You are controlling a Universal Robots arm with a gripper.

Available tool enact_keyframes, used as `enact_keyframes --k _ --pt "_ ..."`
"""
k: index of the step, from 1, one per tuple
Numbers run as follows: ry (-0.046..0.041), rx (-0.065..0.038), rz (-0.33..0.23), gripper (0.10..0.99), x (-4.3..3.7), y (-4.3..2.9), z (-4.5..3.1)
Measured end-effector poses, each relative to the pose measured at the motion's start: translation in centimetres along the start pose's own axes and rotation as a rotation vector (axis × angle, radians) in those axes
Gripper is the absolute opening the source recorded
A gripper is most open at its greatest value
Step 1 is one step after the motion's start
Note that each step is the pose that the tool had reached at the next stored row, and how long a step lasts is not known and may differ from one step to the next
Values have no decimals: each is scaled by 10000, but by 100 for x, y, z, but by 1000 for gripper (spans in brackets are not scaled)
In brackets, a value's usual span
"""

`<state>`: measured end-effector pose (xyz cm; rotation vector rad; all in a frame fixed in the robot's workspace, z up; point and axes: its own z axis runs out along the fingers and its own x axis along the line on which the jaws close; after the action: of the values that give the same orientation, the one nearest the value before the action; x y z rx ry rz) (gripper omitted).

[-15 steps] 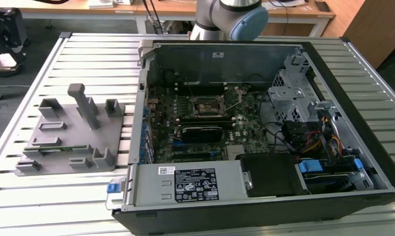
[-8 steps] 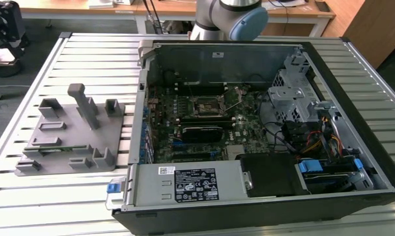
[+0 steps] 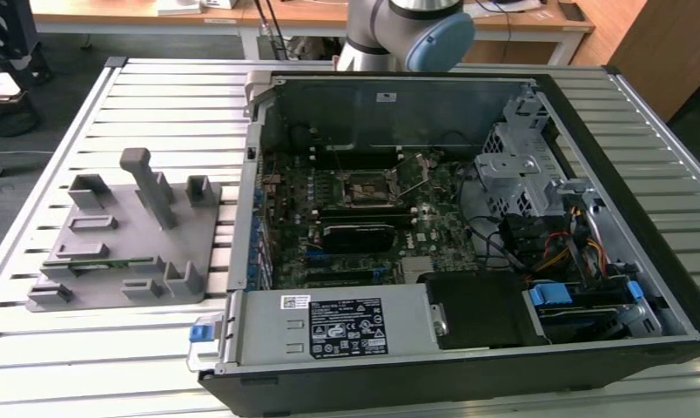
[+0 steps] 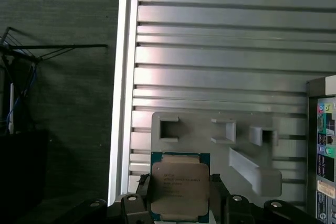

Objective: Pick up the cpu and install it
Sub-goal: 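Pick up the cpu and move it towards the insertion slot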

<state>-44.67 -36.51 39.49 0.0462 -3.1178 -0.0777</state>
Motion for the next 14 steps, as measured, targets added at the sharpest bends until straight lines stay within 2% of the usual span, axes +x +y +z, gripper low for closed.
enact_keyframes --k 7,10,14 --pt "0 2 1 525 2 38 -113" --pt "-2 14 3 525 -5 47 -134" --pt "2 21 6 525 -100 50 -142"
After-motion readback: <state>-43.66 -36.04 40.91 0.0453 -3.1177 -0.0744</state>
